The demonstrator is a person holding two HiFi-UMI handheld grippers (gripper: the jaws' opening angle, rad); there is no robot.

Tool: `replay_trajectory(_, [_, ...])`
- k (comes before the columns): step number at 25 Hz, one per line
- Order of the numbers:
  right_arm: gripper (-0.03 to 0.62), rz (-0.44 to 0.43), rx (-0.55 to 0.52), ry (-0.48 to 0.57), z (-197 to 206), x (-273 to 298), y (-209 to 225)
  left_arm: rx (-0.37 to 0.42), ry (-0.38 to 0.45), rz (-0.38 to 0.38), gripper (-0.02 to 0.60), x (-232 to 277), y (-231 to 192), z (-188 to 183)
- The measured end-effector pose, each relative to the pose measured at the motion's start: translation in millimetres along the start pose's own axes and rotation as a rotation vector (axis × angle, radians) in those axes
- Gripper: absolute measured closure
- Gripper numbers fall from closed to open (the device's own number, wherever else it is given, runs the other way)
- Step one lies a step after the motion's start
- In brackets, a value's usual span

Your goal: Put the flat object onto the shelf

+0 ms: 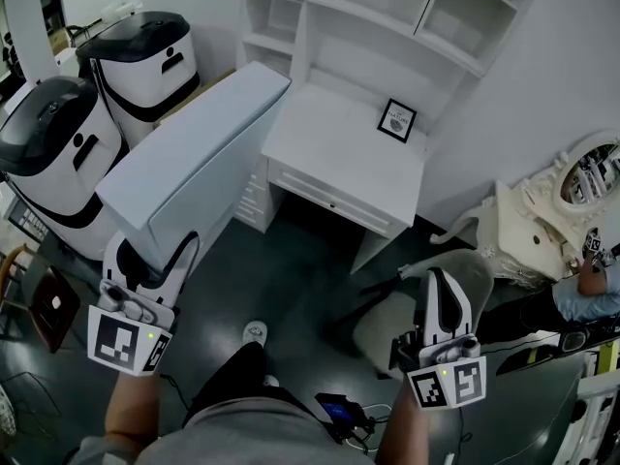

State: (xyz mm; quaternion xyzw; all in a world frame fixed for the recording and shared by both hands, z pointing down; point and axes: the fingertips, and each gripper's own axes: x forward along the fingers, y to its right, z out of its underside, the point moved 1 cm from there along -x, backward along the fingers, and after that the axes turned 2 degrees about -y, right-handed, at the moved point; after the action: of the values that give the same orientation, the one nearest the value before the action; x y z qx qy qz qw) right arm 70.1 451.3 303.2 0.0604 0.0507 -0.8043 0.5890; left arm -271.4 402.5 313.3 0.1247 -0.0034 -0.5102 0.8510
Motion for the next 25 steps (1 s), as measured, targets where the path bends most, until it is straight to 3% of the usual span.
replay_trajectory(25, [0.566,0.023,0.063,-0.015,29.4,150.9,46.6,-0.022,-0.002,0.035,0.318,148.8,-79.9,43.1])
